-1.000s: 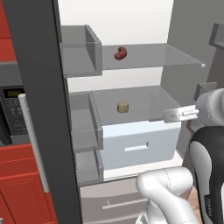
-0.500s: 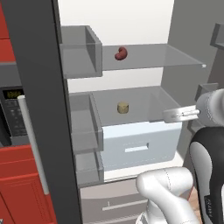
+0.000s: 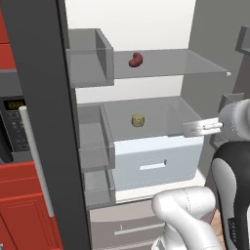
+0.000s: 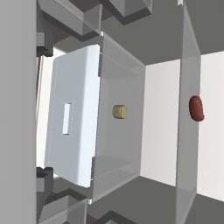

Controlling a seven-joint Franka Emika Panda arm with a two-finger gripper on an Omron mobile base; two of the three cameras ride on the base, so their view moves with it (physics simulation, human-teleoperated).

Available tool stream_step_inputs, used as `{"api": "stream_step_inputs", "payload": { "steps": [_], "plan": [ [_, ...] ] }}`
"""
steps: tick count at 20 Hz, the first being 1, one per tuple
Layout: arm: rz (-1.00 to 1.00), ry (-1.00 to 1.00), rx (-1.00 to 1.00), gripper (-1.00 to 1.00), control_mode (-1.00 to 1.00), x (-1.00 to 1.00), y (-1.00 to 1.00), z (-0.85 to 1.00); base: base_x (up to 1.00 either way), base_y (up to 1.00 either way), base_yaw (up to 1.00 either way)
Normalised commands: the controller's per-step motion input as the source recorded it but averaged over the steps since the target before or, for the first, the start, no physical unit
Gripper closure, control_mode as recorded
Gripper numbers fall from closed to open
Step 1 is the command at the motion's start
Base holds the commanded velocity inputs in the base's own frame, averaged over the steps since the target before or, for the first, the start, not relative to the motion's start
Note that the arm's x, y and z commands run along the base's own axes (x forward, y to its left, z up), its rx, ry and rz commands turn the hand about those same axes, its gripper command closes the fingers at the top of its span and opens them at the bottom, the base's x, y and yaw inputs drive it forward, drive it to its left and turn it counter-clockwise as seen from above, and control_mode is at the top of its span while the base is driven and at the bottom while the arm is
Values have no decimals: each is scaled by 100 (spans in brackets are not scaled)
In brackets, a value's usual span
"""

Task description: Retrieve the sausage and cheese from the fridge and place them on the cutting board on the counter.

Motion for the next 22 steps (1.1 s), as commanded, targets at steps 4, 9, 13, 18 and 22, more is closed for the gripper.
{"api": "stream_step_inputs", "payload": {
  "steps": [4, 9, 13, 18, 22],
  "plan": [
    [0, 0, 0, -100, 100, 0, 0, 0, 1, 0, 0],
    [0, 1, 0, -100, -100, -14, 0, 11, 0, 0, 0],
    [0, 0, 0, -100, -100, 5, 0, -1, 0, 0, 0],
    [0, 8, 2, -100, -100, 65, 5, -26, 0, 0, 0],
    [0, 0, 1, -100, -100, 61, 11, -61, 0, 0, 0]
  ]
}}
